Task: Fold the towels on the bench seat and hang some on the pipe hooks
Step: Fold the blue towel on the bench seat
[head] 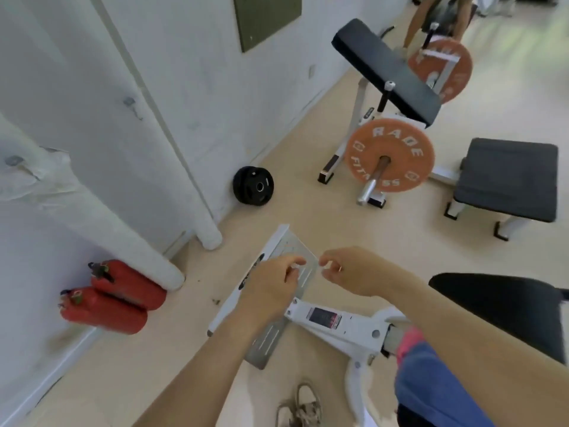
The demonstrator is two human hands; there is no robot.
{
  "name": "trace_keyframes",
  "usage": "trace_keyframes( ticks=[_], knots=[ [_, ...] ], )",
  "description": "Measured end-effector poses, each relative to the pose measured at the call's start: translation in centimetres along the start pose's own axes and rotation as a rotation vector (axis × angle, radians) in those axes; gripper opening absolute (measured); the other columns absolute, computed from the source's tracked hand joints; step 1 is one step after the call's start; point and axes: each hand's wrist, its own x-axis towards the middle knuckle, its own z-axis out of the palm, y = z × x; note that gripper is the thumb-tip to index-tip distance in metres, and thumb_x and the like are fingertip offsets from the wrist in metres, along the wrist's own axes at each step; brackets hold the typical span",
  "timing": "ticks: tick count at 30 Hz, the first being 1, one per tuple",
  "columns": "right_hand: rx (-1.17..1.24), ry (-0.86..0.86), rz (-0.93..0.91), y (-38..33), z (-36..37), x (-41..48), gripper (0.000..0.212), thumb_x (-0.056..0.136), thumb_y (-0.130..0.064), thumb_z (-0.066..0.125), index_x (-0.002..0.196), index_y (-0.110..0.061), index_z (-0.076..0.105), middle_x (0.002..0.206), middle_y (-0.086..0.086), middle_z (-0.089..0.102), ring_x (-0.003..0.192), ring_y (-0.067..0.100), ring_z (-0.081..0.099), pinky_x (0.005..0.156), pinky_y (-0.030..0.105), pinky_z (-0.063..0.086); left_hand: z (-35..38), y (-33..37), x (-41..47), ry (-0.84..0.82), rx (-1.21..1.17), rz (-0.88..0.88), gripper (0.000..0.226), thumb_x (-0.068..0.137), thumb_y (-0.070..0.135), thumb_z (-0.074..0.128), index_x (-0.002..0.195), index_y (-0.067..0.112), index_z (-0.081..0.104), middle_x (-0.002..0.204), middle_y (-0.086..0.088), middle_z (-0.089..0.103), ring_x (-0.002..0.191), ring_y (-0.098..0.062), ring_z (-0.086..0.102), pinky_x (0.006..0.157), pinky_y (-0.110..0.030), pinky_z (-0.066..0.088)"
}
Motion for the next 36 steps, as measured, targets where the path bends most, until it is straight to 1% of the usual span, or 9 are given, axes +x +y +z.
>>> trace_keyframes(
  ticks=[2,6,11,16,21,24,28,33,36],
  knots=[
    [0.039,0.020,0.063,3.2,2.7,-1.7,0.028,0.098,-0.034,0.045,0.118,-0.023,0.061,0.114,0.000,0.067,0.098,0.019,0.062,0.088,0.031,0.049,3.8,-0.2,-0.7,-0.082,-0.008,0.003,0.028,0.098,0.015,0.042,0.116,0.023,0.062,0.073,0.015,0.057,0.060,0.000,0.048,0.057,-0.011,0.034],
    [0.112,-0.001,0.191,9.0,7.2,-5.9,0.029,0.097,-0.029,0.045,0.120,-0.019,0.060,0.113,0.003,0.067,0.095,0.022,0.063,0.086,0.032,0.050,10.5,0.3,-2.3,-0.228,-0.021,-0.012,0.036,0.091,0.002,0.042,0.115,0.020,0.062,0.092,0.001,0.060,0.089,-0.020,0.058,0.071,-0.025,0.040],
    [0.059,-0.020,0.282,17.4,11.3,-10.9,0.036,0.095,-0.027,0.045,0.130,-0.026,0.053,0.122,0.002,0.063,0.102,0.024,0.062,0.089,0.040,0.051,17.7,2.2,-4.2,-0.356,0.008,-0.028,0.033,0.092,0.006,0.044,0.111,0.024,0.064,0.100,0.005,0.061,0.083,-0.010,0.054,0.074,-0.021,0.040],
    [-0.085,-0.130,0.357,25.1,15.9,-15.6,0.063,0.091,-0.047,0.052,0.148,-0.034,0.027,0.156,-0.001,0.020,0.143,0.027,0.017,0.108,0.055,0.025,25.2,4.4,-5.8,-0.408,-0.004,-0.056,0.027,0.092,0.010,0.049,0.102,0.024,0.069,0.101,0.007,0.069,0.095,-0.014,0.062,0.085,-0.027,0.048],
    [-0.227,-0.028,0.207,28.9,19.9,-19.5,0.069,0.082,-0.058,0.059,0.143,-0.033,0.038,0.159,0.006,0.020,0.146,0.028,0.016,0.115,0.049,0.017,32.2,6.8,-9.0,-0.531,0.080,0.006,0.030,0.090,0.012,0.048,0.113,0.018,0.067,0.114,-0.001,0.067,0.105,-0.021,0.059,0.087,-0.026,0.043],
    [-0.305,0.110,0.112,28.8,21.8,-20.7,0.054,0.061,-0.060,0.075,0.106,-0.030,0.069,0.132,0.008,0.056,0.120,0.032,0.052,0.091,0.049,0.044,36.0,7.3,-9.7,-0.582,0.135,0.107,0.036,0.083,0.022,0.045,0.115,0.019,0.063,0.113,-0.005,0.064,0.104,-0.027,0.056,0.087,-0.036,0.045],
    [-0.306,0.282,0.122,28.5,23.9,-22.3,0.026,0.059,-0.037,0.081,0.074,-0.024,0.064,0.081,-0.001,0.057,0.073,0.023,0.055,0.057,0.035,0.037,38.9,7.8,-10.3,-0.577,0.320,0.111,0.024,0.085,0.022,0.053,0.107,0.016,0.060,0.110,-0.006,0.058,0.104,-0.027,0.052,0.077,-0.040,0.046],
    [-0.175,0.339,0.166,28.1,23.5,-22.5,0.016,0.075,-0.023,0.073,0.066,-0.019,0.060,0.067,-0.001,0.056,0.063,0.022,0.054,0.053,0.034,0.035,37.8,8.3,-10.7,-0.450,0.060,-0.007,0.002,0.090,0.014,0.052,0.089,0.016,0.052,0.081,-0.006,0.061,0.075,-0.028,0.054,0.067,-0.042,0.043],
    [0.248,0.345,0.245,28.9,21.5,-22.7,0.023,0.095,-0.016,0.048,0.075,-0.011,0.058,0.072,0.008,0.060,0.067,0.026,0.051,0.062,0.040,0.038,36.3,9.8,-10.9,-0.355,-0.115,-0.033,0.012,0.093,0.014,0.049,0.086,0.021,0.043,0.066,0.005,0.047,0.063,-0.018,0.046,0.062,-0.037,0.040]
  ],
)
